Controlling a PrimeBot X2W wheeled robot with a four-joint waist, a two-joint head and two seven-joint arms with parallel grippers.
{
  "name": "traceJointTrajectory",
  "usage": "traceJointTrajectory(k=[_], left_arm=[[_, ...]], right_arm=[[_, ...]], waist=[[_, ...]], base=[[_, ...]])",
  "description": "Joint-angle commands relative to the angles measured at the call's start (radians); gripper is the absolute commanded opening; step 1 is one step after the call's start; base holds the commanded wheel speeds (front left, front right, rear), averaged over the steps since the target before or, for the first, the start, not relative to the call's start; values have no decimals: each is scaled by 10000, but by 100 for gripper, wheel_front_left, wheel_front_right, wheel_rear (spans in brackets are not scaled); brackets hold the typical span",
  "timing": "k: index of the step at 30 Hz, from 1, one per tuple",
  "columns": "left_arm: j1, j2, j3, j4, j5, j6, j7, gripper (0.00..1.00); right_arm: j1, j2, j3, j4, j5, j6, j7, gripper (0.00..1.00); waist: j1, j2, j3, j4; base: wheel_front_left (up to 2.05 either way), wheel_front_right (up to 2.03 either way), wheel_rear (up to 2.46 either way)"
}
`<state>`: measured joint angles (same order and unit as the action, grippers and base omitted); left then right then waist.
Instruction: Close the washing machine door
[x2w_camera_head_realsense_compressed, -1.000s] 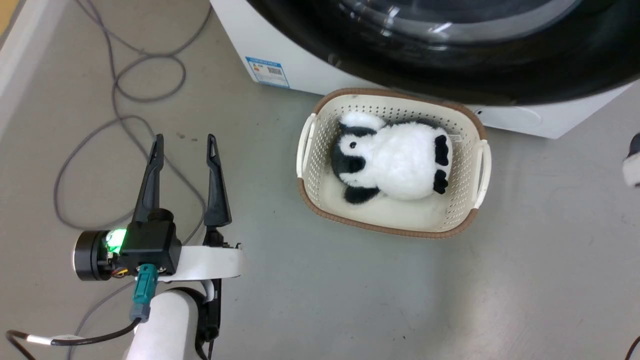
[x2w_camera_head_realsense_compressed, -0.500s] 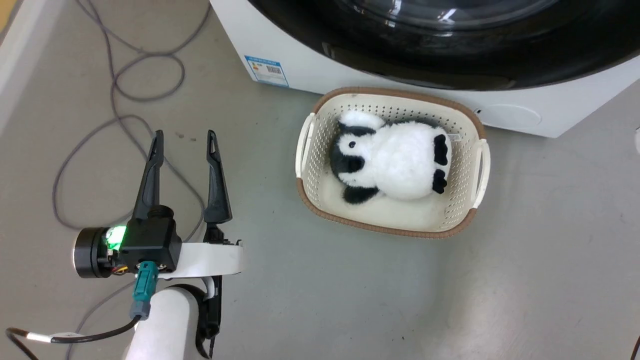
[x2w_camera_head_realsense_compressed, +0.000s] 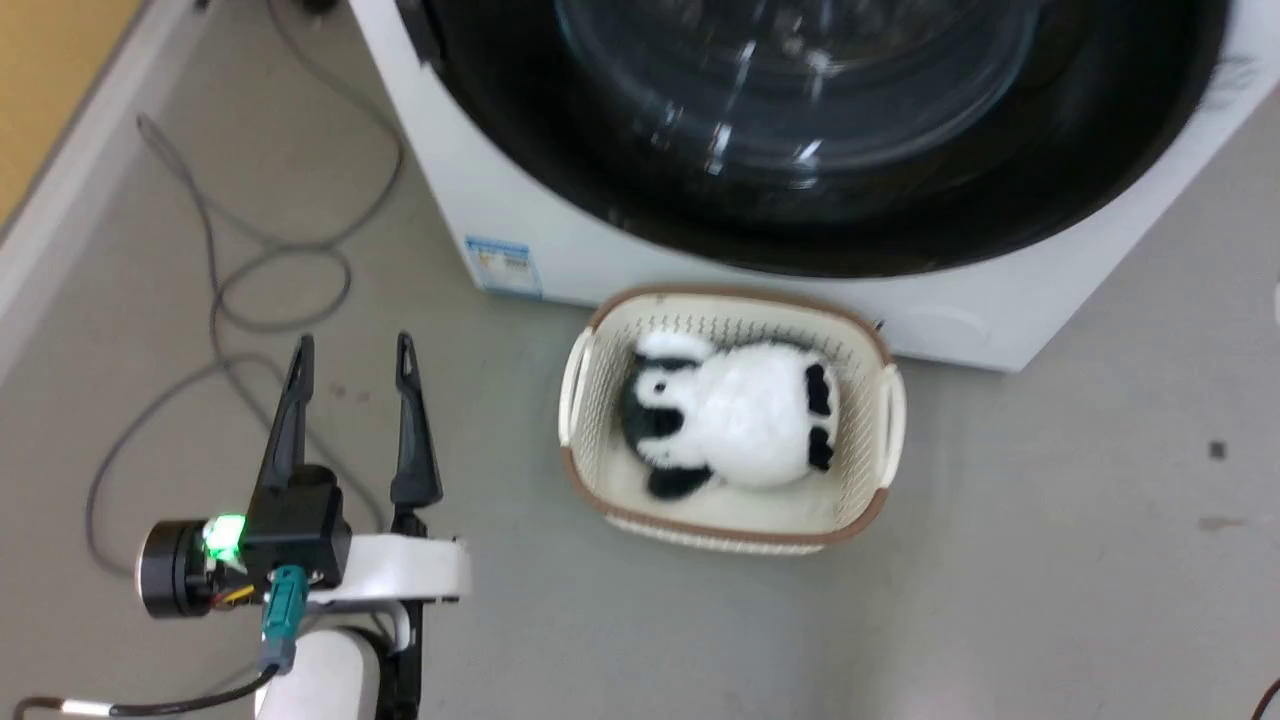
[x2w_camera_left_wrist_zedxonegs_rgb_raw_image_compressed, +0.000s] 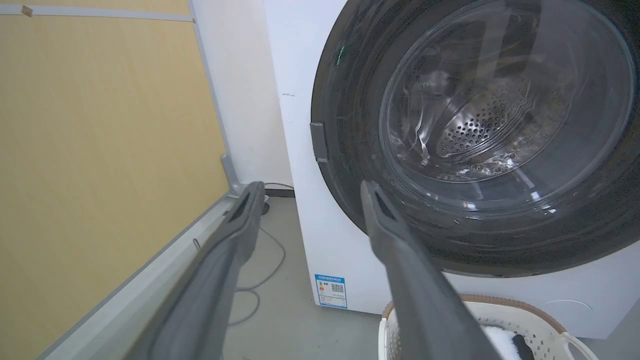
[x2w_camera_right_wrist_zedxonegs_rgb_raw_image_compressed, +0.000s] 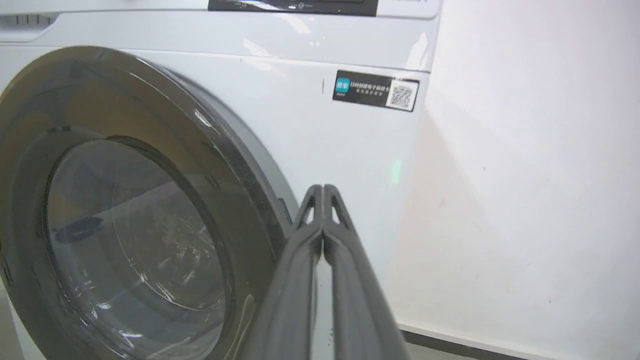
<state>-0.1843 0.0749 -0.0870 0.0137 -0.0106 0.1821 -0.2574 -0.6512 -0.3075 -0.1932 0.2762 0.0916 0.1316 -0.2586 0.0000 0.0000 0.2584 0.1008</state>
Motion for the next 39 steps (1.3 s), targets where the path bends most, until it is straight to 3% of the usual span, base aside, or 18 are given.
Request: traceJointTrajectory(k=[1,7,8,9,10,21,29,35,36,39], left_arm=[[161,49,12,36,34,22,-44,100],[616,141,7,144,39,12,-44,100],[693,155,1,169,40,8,-44,100],[770,166,-5,193,42,9,-44,100],[845,175,-7,214,42,13,-44,100],[1539,206,-138,372,44,47,-44,100],[1674,173,-282,409,1,-28,-44,100],[1700,155,-346,423,-61,-133,-44,100],[1552,136,-349,399,-25,-146,0,0],[1548,115,-346,389,-15,-177,17,0]], right_arm=[[308,217,-192,-311,-138,-9,-32,0],[1532,1160,-605,-1554,-773,-9,-32,0],[1763,1303,-570,-1653,-813,-9,-32,20],[1994,1433,-516,-1727,-850,-9,-32,87],[2213,1555,-440,-1774,-872,-9,-32,100],[4526,2509,126,-2215,-1013,-9,-32,100],[5849,2569,753,-2207,195,-9,-32,100],[6223,2570,762,-2341,384,-9,-32,100],[6125,2531,740,-2286,393,-2,0,0],[6112,2527,729,-2290,398,0,15,0]], waist=[[0,0,-491,-293],[0,0,-1166,-584],[0,0,-1275,-624],[0,0,-1383,-662],[0,0,-1485,-700],[0,0,-2377,-1022],[0,0,-2490,-1098],[0,0,-2495,-1152],[0,0,-2495,-1153],[0,0,-2496,-1155]], base=[[0,0,0],[0,0,0],[0,0,0],[0,0,0],[0,0,0],[0,0,0],[0,0,0],[0,0,0],[0,0,0],[0,0,0]])
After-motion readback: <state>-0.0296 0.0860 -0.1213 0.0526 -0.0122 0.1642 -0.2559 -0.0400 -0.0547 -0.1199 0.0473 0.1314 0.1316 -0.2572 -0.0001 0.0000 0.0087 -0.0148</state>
